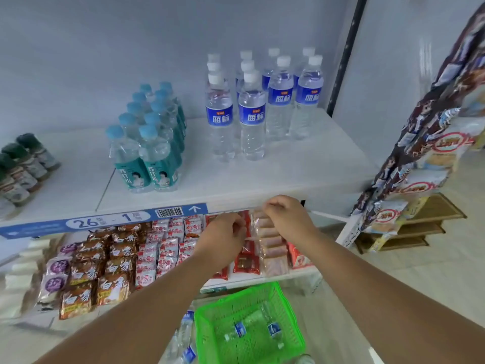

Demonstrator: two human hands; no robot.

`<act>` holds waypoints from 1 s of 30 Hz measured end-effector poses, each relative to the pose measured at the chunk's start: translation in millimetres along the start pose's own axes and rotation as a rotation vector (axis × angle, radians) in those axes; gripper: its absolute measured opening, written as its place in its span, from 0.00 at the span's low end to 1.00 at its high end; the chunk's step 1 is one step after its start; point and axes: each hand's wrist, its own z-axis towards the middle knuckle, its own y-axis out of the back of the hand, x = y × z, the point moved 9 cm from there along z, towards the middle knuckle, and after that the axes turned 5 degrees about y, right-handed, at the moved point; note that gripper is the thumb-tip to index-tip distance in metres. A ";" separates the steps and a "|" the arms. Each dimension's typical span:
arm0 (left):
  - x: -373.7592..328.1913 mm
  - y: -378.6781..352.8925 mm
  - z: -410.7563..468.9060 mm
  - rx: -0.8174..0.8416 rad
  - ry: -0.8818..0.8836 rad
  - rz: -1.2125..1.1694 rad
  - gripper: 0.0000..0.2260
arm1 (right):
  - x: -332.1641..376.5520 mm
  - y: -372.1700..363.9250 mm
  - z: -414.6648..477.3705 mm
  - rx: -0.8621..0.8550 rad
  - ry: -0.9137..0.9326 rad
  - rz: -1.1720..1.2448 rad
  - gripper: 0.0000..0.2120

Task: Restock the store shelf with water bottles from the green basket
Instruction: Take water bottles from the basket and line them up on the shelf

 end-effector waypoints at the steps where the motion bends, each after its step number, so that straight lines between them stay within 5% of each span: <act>1: 7.8 -6.4 -6.5 0.033 0.012 0.004 0.06 | -10.8 -6.3 -5.2 0.004 -0.018 -0.010 0.11; 6: 48.2 -37.4 -35.9 0.187 0.073 -0.030 0.06 | -73.3 -39.8 -19.7 0.054 -0.079 0.053 0.18; 17: 120.3 -104.7 -33.4 0.305 0.182 -0.004 0.06 | -126.6 -76.3 -19.3 0.164 -0.005 -0.175 0.05; 30: 359.8 -506.2 -13.3 0.394 0.296 -0.046 0.06 | -544.5 -250.8 16.4 0.124 -0.092 -0.068 0.04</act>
